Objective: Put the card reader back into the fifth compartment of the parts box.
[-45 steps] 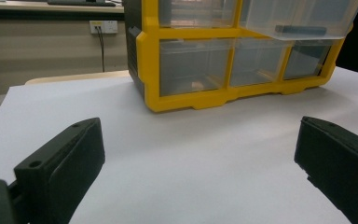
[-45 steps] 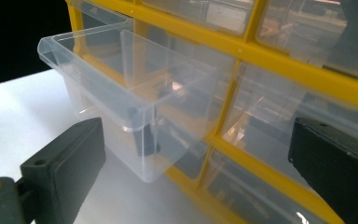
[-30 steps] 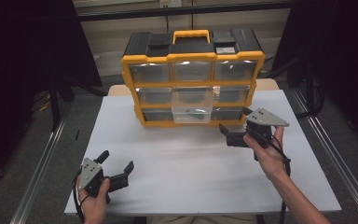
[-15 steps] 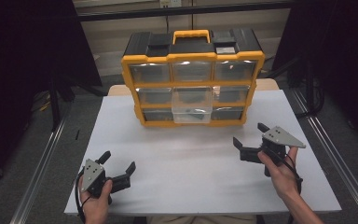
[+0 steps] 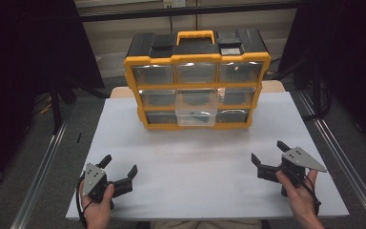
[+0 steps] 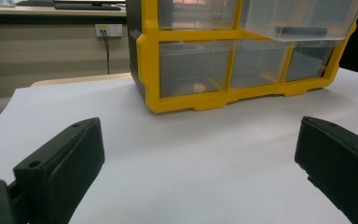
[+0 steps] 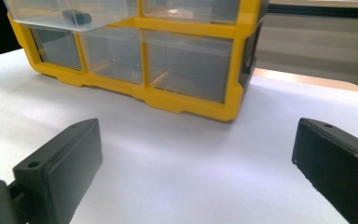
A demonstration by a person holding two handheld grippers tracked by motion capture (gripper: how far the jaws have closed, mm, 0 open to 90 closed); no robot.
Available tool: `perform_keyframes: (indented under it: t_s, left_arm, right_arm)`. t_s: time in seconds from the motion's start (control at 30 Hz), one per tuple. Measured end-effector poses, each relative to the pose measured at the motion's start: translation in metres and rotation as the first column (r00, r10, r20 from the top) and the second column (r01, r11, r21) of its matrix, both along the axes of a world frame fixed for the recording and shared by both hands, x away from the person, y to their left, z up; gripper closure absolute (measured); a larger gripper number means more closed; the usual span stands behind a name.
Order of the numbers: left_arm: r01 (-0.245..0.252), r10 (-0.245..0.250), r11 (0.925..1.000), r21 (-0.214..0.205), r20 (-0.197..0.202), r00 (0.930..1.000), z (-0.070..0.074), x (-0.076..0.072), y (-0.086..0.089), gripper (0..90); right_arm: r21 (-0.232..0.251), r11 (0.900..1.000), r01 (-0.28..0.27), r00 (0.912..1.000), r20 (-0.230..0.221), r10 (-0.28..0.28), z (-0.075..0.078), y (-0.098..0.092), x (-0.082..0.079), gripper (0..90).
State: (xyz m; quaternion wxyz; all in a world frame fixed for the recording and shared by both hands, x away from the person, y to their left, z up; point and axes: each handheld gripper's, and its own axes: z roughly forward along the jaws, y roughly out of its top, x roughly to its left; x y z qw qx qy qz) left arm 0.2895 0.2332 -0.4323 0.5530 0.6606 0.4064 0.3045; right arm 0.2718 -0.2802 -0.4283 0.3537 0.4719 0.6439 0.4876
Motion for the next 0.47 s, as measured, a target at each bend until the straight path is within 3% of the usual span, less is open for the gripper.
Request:
perform_keyframes:
  t_s: [0.07, 0.2, 0.47]
  left_arm:
    - [0.003, -0.003, 1.0, 0.0, 0.001, 1.0, 0.0002, -0.0003, 0.0, 1.6]
    - [0.003, -0.003, 1.0, -0.008, 0.006, 1.0, 0.0006, -0.0009, 0.0008, 1.6]
    - [0.014, -0.014, 0.9998, -0.014, -0.006, 0.9999, 0.0, 0.0005, 0.0015, 1.5]
  right_arm:
    - [-0.005, 0.9998, 0.019, 0.9998, 0.006, -0.019, -0.0008, -0.0022, -0.0058, 1.5]
    - [-0.016, 0.9999, 0.002, 1.0, -0.008, -0.002, -0.0077, -0.0013, -0.0123, 1.1]
    - [-0.002, 1.0, -0.002, 1.0, 0.006, 0.002, -0.0096, -0.0002, -0.0097, 1.3]
